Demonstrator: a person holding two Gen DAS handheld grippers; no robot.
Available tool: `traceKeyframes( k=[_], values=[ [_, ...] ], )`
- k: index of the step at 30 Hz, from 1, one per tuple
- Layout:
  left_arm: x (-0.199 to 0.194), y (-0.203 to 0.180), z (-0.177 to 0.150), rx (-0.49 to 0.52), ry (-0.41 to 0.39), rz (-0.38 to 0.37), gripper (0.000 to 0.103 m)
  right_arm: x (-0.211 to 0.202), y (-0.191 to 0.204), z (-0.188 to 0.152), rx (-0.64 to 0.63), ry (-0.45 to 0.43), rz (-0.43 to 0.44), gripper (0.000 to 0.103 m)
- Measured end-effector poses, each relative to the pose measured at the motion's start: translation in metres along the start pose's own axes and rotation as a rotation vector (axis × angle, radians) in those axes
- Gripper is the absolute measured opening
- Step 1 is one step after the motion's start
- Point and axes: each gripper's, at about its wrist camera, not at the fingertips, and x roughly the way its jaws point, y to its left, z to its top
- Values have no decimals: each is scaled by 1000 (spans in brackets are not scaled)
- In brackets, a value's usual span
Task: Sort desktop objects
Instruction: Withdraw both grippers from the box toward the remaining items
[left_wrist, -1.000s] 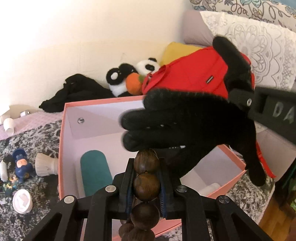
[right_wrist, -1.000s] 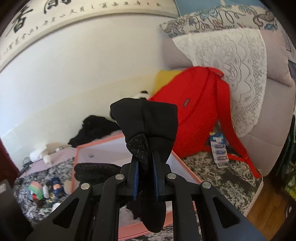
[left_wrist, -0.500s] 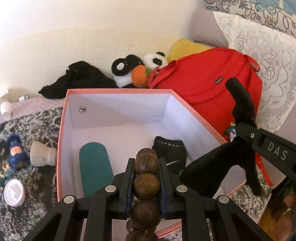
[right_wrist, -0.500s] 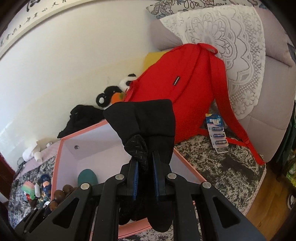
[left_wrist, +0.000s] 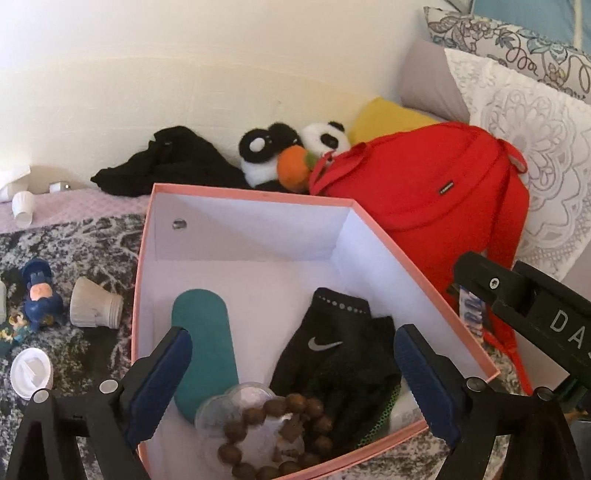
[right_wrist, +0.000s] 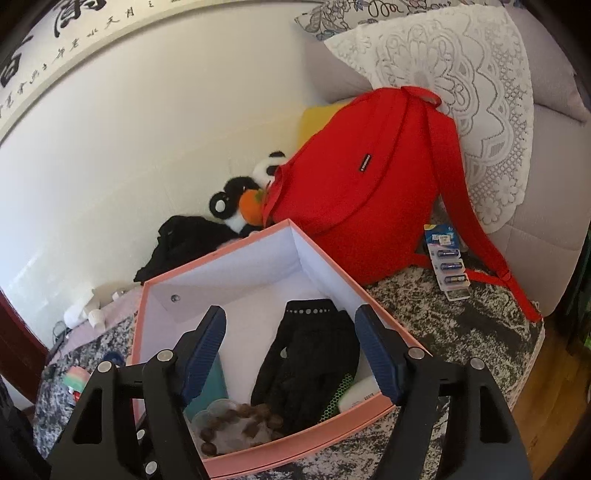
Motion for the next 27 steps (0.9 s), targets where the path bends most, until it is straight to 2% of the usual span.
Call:
traceKeyframes(
  k=[13,27],
  values=[
    [-8,13,3,-32,4,-2,92,-4,16,-1,-14,8,16,76],
    [-33,52,7,-48,-22,89,92,-8,63,-12,-74,19,66,76]
  ],
)
